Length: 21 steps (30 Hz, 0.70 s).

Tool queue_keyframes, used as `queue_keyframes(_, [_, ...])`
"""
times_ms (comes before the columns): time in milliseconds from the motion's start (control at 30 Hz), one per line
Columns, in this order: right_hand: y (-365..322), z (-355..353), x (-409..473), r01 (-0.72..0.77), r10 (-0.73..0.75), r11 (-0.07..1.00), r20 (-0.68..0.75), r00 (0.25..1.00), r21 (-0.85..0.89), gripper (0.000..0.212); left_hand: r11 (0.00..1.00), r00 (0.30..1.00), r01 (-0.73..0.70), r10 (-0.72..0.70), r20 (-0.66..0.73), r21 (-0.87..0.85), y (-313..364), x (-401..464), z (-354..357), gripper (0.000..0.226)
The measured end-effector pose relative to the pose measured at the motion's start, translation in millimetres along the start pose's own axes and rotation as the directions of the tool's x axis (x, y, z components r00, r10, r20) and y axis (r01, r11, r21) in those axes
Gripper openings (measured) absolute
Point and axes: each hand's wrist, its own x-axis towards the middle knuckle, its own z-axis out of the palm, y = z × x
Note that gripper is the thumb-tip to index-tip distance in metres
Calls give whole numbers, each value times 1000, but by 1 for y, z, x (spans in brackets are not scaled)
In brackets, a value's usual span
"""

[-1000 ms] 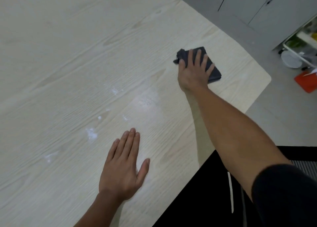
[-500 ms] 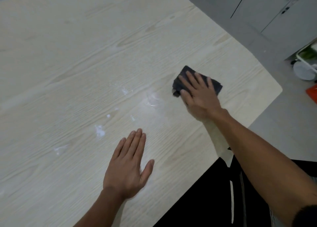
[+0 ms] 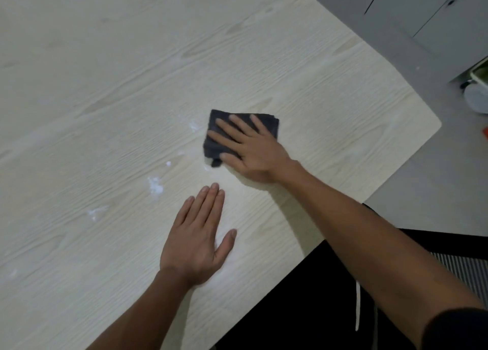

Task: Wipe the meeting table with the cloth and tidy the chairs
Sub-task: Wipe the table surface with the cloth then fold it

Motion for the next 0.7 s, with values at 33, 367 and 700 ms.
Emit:
queue_keyframes(33, [18, -2, -15, 4, -4, 1000, 6, 1000, 2, 58, 1000, 1000, -2, 2, -2, -5, 0, 0, 0, 79])
queue_keyframes(367, [69, -32, 6, -834, 857, 512, -62, 511, 206, 67, 1000, 1000, 1, -1, -5, -29, 1, -1, 3, 79])
queue_keyframes(700, [-66, -1, 61, 160, -160, 987, 85, 983, 12, 59, 1000, 1000, 2, -2, -5, 5, 3, 0, -1, 77])
